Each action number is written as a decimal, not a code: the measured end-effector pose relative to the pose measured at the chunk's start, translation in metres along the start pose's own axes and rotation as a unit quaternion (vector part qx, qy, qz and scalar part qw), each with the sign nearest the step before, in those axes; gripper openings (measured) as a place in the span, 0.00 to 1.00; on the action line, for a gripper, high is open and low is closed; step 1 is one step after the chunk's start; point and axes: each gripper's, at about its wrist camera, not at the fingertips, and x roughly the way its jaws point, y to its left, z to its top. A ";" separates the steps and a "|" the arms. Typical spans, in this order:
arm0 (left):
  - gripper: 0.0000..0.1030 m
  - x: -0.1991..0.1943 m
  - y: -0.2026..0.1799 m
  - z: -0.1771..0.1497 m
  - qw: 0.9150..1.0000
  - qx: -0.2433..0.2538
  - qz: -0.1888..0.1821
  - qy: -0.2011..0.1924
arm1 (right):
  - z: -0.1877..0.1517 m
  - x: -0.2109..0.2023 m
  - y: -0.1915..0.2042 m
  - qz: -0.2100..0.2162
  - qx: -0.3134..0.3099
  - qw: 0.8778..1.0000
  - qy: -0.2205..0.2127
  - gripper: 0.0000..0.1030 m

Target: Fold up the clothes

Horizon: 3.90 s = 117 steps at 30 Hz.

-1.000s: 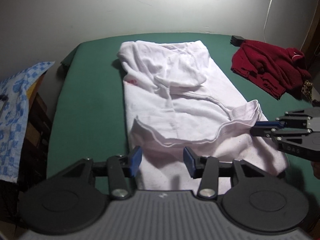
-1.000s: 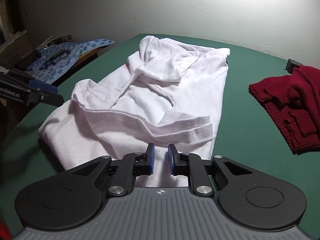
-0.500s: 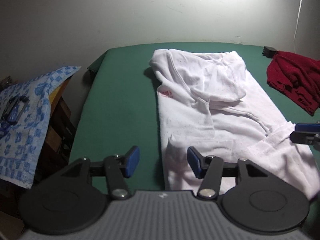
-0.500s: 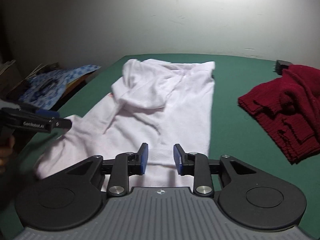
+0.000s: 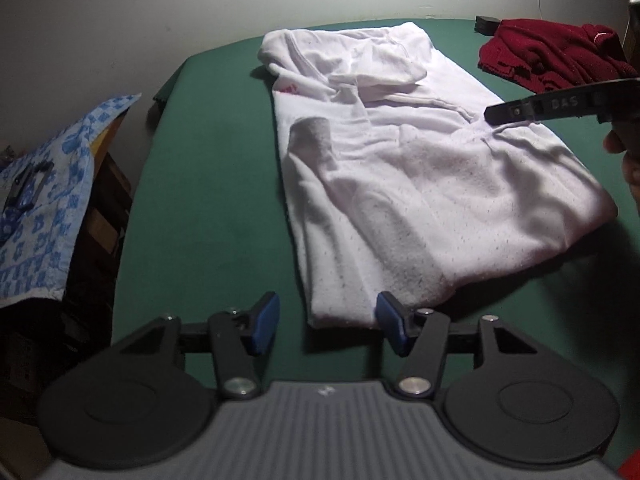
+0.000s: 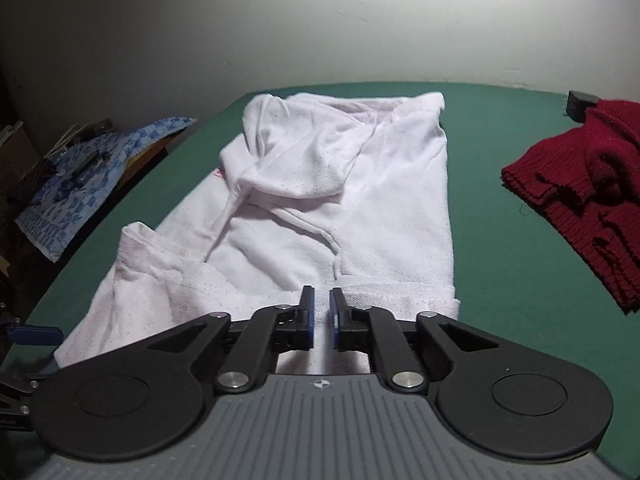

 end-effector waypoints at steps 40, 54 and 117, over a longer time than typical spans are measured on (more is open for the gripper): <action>0.13 -0.012 0.027 -0.007 0.994 -0.096 -0.049 -0.014 | 0.004 0.011 0.109 0.121 -0.055 0.991 0.017 0.03; 0.02 -0.035 0.022 -0.006 0.995 -0.080 -0.036 -0.045 | 0.005 0.045 0.119 0.071 -0.059 0.995 0.025 0.11; 0.19 0.050 -0.005 0.056 0.997 0.026 0.055 -0.048 | -0.013 -0.004 -0.004 -0.076 0.035 0.995 0.059 0.10</action>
